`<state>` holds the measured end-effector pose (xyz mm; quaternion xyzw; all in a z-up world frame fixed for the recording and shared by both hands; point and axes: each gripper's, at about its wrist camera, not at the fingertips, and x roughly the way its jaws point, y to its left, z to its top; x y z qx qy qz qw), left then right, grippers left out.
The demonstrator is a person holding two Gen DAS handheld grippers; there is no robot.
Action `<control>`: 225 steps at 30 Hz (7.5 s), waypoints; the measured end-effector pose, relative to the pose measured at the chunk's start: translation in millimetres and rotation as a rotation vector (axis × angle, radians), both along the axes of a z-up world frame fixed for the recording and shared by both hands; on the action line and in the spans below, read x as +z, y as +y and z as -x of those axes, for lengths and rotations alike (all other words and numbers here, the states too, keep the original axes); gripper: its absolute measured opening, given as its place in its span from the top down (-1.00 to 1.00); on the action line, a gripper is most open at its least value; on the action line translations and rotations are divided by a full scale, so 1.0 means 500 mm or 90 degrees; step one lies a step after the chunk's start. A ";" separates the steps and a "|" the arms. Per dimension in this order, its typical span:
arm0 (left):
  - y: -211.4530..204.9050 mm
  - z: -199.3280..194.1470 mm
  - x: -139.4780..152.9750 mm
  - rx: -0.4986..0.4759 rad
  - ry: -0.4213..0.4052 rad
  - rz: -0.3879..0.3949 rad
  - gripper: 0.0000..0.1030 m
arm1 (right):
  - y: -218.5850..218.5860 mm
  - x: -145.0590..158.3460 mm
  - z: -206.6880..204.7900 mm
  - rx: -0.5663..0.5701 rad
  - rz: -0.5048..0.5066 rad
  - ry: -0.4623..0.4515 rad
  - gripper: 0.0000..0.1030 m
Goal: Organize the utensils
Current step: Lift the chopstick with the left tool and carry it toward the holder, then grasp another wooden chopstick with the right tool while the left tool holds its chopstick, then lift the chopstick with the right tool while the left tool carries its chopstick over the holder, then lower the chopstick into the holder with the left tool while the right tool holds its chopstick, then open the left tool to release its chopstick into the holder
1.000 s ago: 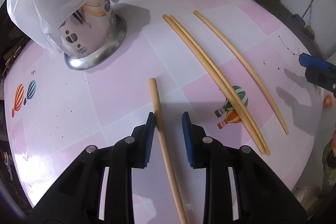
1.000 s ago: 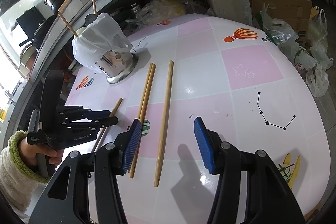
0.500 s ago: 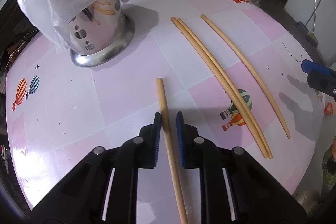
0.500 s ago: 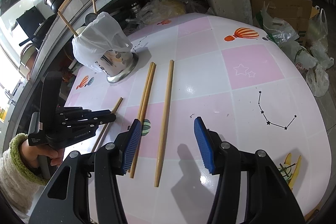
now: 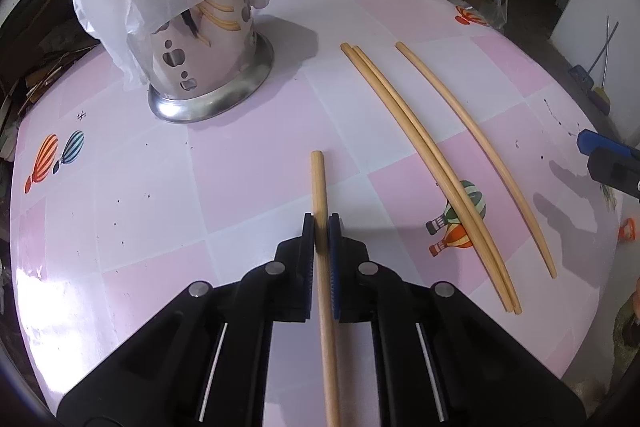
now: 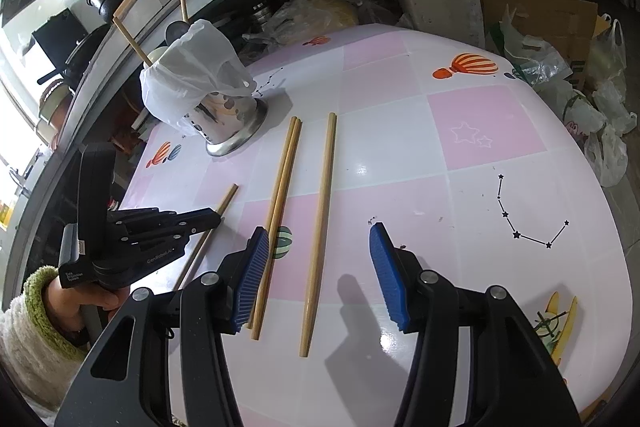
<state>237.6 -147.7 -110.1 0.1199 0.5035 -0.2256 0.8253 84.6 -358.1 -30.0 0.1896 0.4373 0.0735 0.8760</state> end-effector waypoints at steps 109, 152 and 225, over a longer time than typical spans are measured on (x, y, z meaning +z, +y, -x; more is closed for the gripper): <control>0.245 0.098 0.281 0.098 -0.188 0.309 0.89 | -0.011 0.241 -0.030 -0.015 0.026 -0.194 0.88; 0.181 -0.055 0.623 0.062 -0.434 0.391 0.89 | -0.013 0.233 -0.014 0.005 -0.035 -0.189 0.88; 0.204 -0.197 0.415 0.109 -0.388 0.395 0.89 | 0.008 0.212 -0.050 0.030 -0.030 -0.161 0.88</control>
